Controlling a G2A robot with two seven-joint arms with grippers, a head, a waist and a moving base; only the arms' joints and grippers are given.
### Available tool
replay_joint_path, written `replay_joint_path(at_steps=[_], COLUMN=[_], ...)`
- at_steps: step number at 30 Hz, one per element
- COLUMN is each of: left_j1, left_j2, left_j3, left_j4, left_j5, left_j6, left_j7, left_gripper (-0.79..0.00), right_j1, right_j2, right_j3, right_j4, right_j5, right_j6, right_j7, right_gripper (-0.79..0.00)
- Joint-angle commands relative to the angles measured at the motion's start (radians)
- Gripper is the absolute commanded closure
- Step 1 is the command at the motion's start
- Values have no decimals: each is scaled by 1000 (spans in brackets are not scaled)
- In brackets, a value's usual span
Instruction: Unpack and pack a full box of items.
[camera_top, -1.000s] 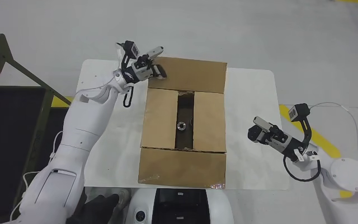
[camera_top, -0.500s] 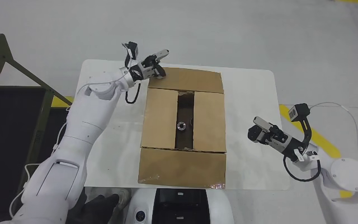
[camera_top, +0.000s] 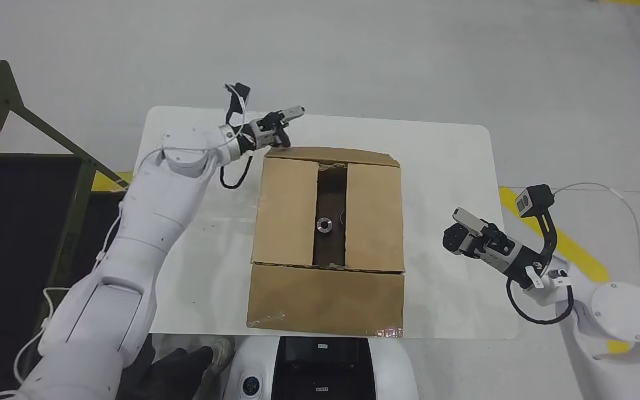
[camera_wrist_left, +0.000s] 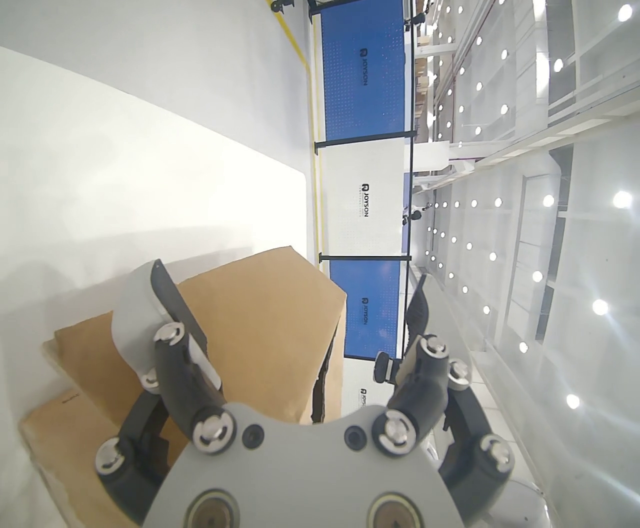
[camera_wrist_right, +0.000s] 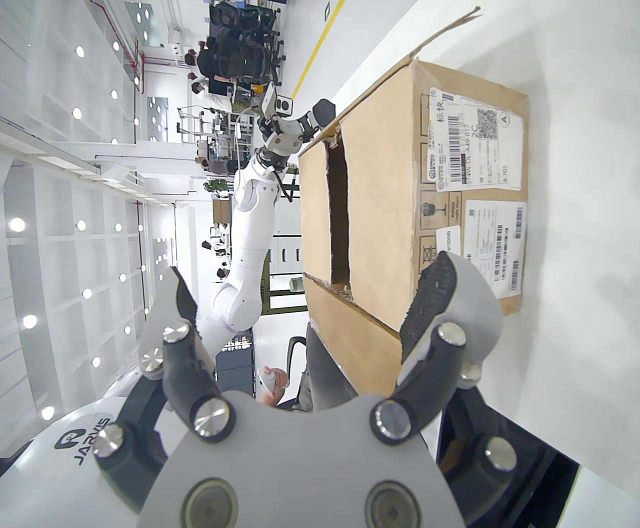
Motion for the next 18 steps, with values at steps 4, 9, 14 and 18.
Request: replay_joint_path(at_steps=[4,9,14,18], left_j1=[-10,-4,17,45], left_j2=[0,4,19,36], left_j3=[-16,-64,-125,-183], left_j4=[13,-2,-48,-98], left_j5=[-5,-64,-104,-120], left_j6=[-23,-76,-121,-136], left_j7=[23,47,7,-19], left_gripper=[-785,-785,-785,-785], right_j1=[0,0,0,0], right_j2=[0,0,0,0], right_j3=[0,0,0,0], right_j4=[0,0,0,0], right_j5=[0,0,0,0], right_j6=[0,0,0,0], right_j7=[0,0,0,0], right_gripper=[-785,-785,-785,-785])
